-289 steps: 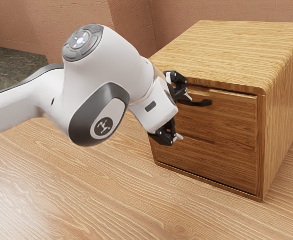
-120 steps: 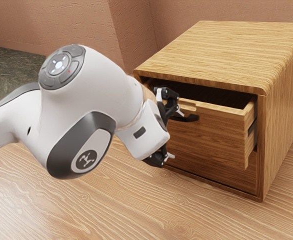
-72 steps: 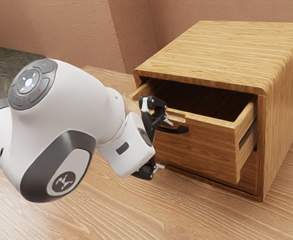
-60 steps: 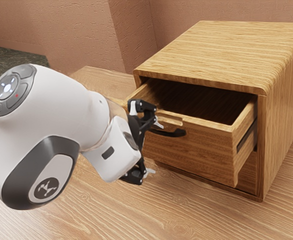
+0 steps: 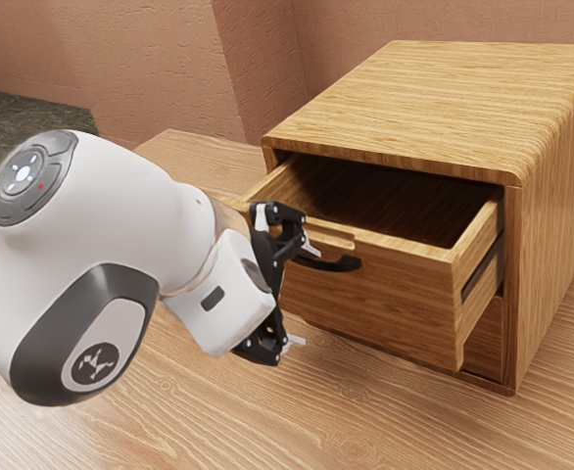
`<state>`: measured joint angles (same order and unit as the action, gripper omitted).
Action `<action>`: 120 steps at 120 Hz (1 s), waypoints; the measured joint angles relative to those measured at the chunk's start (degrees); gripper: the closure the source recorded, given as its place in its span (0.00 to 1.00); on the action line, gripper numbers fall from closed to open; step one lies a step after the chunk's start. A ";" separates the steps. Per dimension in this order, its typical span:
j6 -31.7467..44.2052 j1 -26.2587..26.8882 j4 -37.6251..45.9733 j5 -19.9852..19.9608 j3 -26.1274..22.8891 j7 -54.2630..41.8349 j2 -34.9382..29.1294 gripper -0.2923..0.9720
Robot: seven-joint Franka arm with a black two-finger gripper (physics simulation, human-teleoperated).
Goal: Pull the drawer handle with one arm to open the drawer
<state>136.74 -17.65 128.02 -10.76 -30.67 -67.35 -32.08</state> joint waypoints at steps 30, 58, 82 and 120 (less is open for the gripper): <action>0.27 0.23 1.11 -0.04 0.05 0.20 -1.44 0.24; -0.02 1.00 4.63 -0.80 0.22 0.41 -5.48 0.21; -0.19 3.15 5.97 -1.45 1.90 0.67 -6.89 0.22; -0.70 5.38 7.19 -2.02 2.20 1.24 -9.66 0.23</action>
<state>136.05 -12.28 135.21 -12.78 -28.47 -66.11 -41.73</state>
